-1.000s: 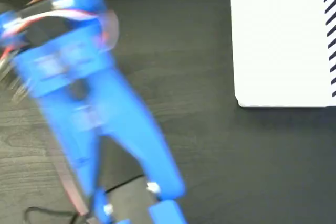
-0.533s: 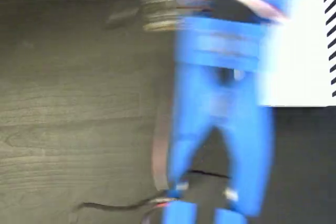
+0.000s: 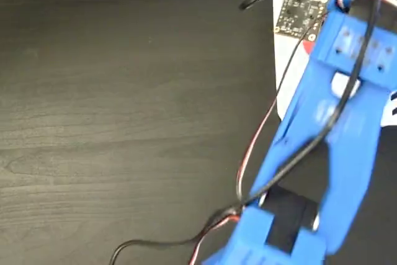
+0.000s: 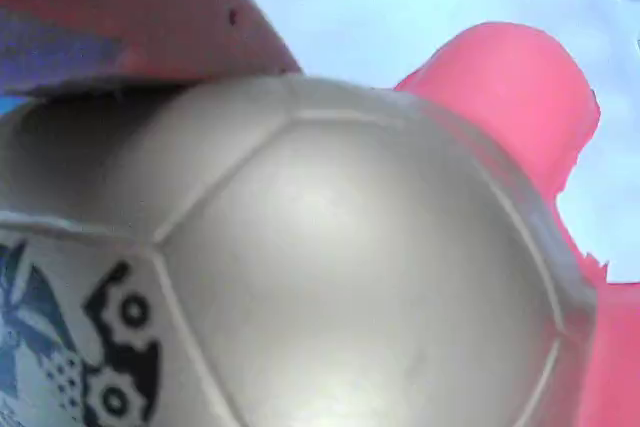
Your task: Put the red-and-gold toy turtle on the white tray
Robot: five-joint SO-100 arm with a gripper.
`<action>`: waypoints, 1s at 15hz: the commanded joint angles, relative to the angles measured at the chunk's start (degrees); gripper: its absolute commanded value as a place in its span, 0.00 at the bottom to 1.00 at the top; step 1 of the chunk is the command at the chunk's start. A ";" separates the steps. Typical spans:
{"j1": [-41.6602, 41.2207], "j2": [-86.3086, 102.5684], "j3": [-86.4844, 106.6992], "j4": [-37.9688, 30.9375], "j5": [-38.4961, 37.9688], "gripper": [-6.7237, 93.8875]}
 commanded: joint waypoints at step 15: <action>1.14 -4.04 -2.64 -2.55 0.79 0.53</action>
